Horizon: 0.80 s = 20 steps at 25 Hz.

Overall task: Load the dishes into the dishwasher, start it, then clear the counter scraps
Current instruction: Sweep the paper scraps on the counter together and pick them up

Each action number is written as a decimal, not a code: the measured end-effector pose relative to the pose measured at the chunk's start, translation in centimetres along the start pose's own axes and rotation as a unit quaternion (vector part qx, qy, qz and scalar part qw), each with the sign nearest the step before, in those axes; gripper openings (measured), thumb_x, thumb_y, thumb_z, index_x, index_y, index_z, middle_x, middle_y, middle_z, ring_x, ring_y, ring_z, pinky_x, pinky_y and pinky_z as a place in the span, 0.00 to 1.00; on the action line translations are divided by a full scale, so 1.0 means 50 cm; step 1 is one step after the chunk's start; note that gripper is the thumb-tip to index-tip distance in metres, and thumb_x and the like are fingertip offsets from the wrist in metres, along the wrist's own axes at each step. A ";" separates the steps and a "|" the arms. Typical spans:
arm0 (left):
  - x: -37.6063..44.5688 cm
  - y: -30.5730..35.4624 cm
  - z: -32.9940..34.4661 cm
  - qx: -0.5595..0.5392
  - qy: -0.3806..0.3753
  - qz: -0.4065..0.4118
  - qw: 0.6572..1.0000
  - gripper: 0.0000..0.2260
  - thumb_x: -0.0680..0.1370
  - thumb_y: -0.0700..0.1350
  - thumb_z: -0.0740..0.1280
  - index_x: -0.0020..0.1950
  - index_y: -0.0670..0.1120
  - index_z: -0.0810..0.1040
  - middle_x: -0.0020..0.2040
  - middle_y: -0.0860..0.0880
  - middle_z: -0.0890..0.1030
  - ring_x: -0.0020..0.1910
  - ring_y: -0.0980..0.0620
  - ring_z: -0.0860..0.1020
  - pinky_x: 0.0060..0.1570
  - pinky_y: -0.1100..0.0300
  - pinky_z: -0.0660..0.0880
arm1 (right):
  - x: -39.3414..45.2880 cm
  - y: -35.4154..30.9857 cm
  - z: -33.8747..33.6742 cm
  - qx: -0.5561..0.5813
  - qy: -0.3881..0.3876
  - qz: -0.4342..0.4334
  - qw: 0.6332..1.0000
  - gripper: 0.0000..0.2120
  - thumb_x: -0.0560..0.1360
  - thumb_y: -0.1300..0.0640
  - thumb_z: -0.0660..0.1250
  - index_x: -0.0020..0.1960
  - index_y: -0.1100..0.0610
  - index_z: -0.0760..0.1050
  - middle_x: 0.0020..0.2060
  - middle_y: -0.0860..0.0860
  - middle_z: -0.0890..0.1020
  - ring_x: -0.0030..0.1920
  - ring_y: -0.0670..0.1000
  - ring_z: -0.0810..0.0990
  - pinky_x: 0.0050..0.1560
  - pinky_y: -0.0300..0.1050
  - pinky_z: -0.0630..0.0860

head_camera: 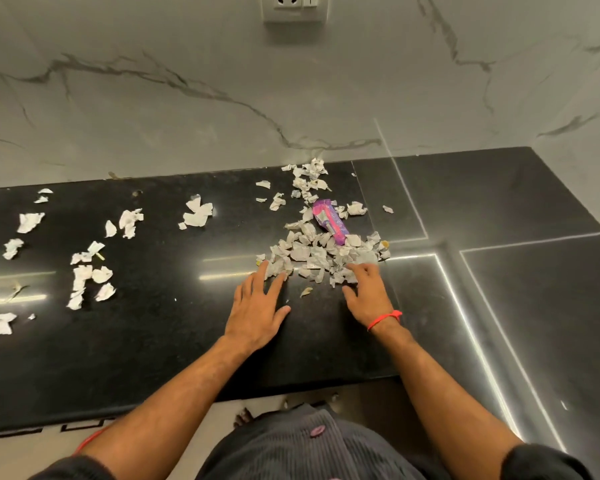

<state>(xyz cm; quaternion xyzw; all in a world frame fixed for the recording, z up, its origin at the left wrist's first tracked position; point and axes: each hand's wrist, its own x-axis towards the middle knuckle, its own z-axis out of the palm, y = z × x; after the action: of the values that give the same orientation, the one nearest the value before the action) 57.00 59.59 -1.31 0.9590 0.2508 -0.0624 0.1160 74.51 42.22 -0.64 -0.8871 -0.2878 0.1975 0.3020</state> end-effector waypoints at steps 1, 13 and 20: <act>0.003 -0.009 0.003 -0.001 -0.015 -0.007 1.000 0.32 0.82 0.62 0.59 0.83 0.53 0.54 0.83 0.44 0.47 0.80 0.41 0.52 0.78 0.43 0.54 | 0.003 -0.017 0.017 -0.011 -0.036 0.000 0.999 0.26 0.77 0.59 0.68 0.74 0.55 0.68 0.69 0.54 0.66 0.68 0.54 0.70 0.74 0.50 0.65; 0.074 -0.079 -0.025 -0.069 -0.035 0.087 0.993 0.46 0.73 0.70 0.67 0.82 0.54 0.49 0.82 0.45 0.44 0.78 0.39 0.55 0.76 0.43 0.58 | 0.038 -0.078 0.049 -0.138 -0.001 0.134 0.981 0.54 0.63 0.31 0.75 0.79 0.43 0.49 0.76 0.54 0.52 0.74 0.62 0.54 0.71 0.65 0.60; 0.159 -0.032 -0.027 -0.056 -0.075 0.103 0.990 0.47 0.74 0.67 0.68 0.83 0.55 0.44 0.82 0.48 0.41 0.77 0.39 0.54 0.74 0.40 0.58 | 0.053 -0.094 0.063 0.015 0.045 -0.009 0.999 0.33 0.75 0.61 0.68 0.77 0.52 0.61 0.63 0.55 0.68 0.65 0.51 0.67 0.71 0.52 0.66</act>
<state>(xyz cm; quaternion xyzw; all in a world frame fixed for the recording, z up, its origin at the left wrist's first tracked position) 63.19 65.02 -1.72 0.9643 0.1448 -0.1078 0.1937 73.03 48.27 -0.38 -0.8878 -0.2788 0.1590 0.3297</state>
